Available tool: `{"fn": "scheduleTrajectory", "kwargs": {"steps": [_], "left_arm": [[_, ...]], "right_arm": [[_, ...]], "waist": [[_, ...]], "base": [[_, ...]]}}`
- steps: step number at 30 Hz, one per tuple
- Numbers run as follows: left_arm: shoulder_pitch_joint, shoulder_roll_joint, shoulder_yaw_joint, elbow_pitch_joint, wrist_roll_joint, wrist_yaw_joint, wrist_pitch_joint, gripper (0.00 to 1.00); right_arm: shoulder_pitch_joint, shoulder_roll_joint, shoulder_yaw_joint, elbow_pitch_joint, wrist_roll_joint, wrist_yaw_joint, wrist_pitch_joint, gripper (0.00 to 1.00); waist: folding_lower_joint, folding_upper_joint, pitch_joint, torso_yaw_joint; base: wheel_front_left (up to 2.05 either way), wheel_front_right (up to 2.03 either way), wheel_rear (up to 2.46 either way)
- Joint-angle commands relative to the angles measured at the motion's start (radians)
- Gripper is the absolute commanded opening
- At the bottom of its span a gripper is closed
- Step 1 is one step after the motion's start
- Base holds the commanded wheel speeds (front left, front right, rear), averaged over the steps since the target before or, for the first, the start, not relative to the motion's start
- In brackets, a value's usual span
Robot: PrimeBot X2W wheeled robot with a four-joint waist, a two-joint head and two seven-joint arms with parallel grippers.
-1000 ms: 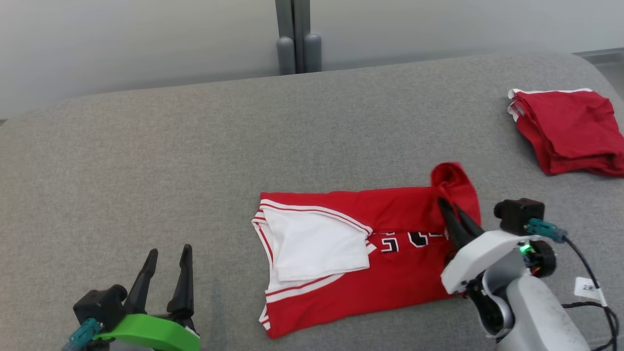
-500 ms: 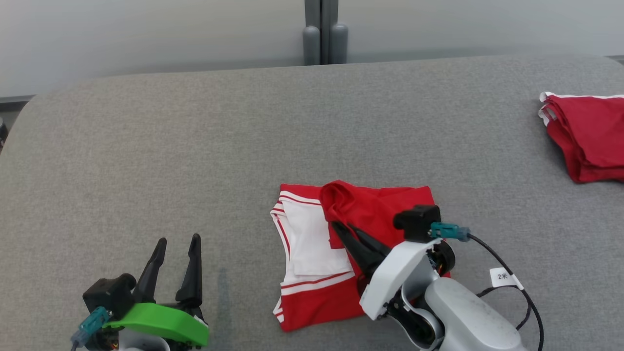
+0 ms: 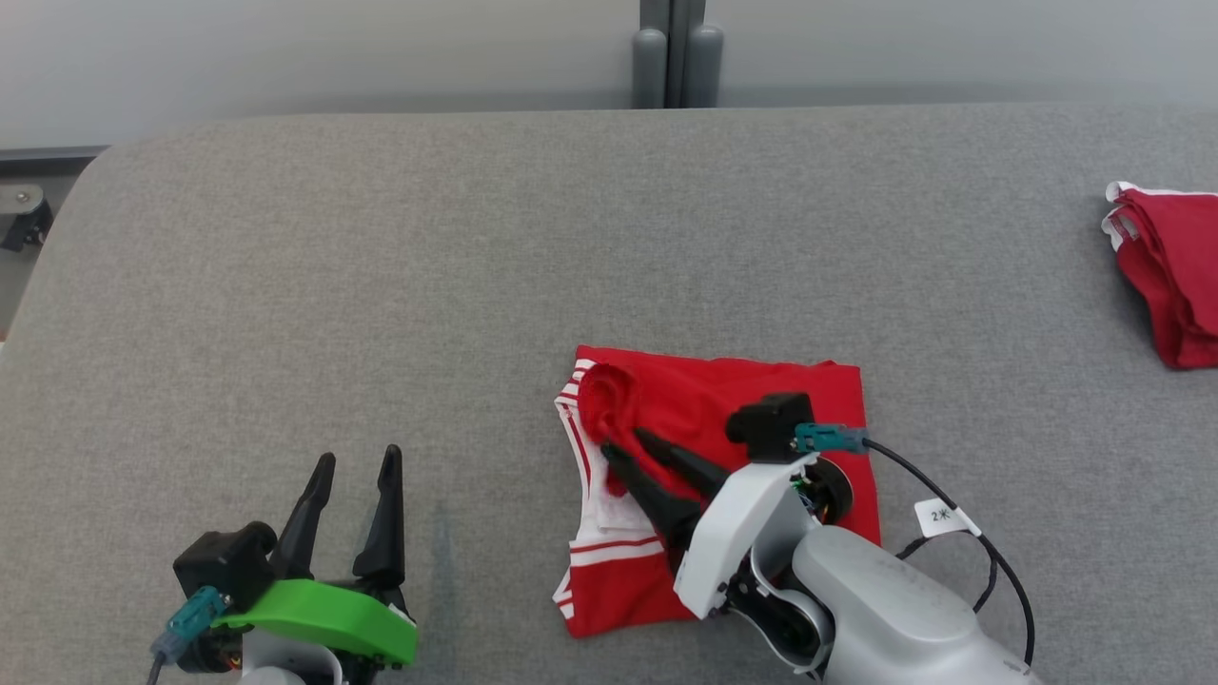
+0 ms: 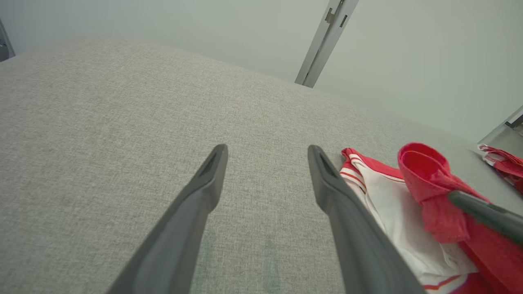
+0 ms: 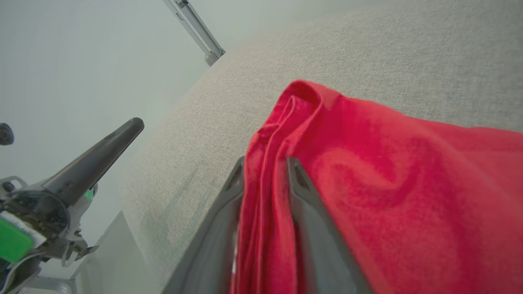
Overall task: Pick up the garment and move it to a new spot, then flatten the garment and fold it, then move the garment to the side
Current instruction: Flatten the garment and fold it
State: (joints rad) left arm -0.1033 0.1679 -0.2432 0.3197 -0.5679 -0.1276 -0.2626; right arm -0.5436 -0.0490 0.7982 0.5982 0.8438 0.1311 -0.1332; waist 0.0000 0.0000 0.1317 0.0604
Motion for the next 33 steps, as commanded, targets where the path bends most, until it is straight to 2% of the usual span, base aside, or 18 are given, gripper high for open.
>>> {"fn": "scheduleTrajectory", "kwargs": {"steps": [1,8,12,17,22,25,28,33], "left_arm": [[-0.012,-0.001,0.004,0.001,0.006,-0.003,-0.003,1.00],[-0.019,-0.005,0.001,-0.001,0.016,-0.004,-0.003,1.00],[-0.027,-0.006,-0.004,-0.014,0.029,-0.004,-0.003,1.00],[-0.034,-0.016,-0.005,-0.041,0.052,-0.005,-0.003,1.00],[-0.026,-0.037,0.015,-0.067,0.083,-0.005,-0.003,1.00],[-0.010,-0.048,0.039,-0.076,0.105,-0.005,-0.003,1.00],[0.011,-0.061,0.071,-0.085,0.126,-0.005,-0.003,1.00],[0.059,-0.079,0.118,-0.098,0.160,-0.004,-0.002,1.00]], "right_arm": [[-0.018,-0.003,0.013,0.007,0.017,-0.001,-0.015,1.00],[-0.072,-0.004,0.020,0.042,0.032,-0.001,-0.083,1.00],[-0.108,-0.004,-0.042,0.086,-0.044,-0.001,-0.119,1.00],[-0.123,-0.004,-0.224,0.115,-0.243,-0.001,-0.131,1.00],[-0.021,-0.003,-0.465,-0.001,-0.458,-0.001,-0.132,1.00],[0.052,-0.003,-0.570,-0.079,-0.560,-0.001,-0.132,1.00],[0.153,-0.003,-0.655,-0.159,-0.612,-0.001,-0.132,1.00],[0.267,-0.003,-0.706,-0.230,-0.631,-0.001,-0.133,1.00]], "waist": [[0.0000,0.0000,0.002,-0.002],[0.0000,0.0000,0.003,-0.025],[0.0000,0.0000,0.000,-0.040],[0.0000,0.0000,-0.010,-0.062],[0.0000,0.0000,-0.028,-0.085],[0.0000,0.0000,-0.043,-0.096],[0.0000,0.0000,-0.062,-0.109],[0.0000,0.0000,-0.080,-0.133]], "base": [[0.00,0.00,0.00],[0.00,0.00,0.00],[0.00,0.00,0.00],[0.00,0.00,0.00],[0.00,0.00,0.00],[0.00,0.00,0.00],[0.00,0.00,0.00],[0.00,0.00,0.00]]}}
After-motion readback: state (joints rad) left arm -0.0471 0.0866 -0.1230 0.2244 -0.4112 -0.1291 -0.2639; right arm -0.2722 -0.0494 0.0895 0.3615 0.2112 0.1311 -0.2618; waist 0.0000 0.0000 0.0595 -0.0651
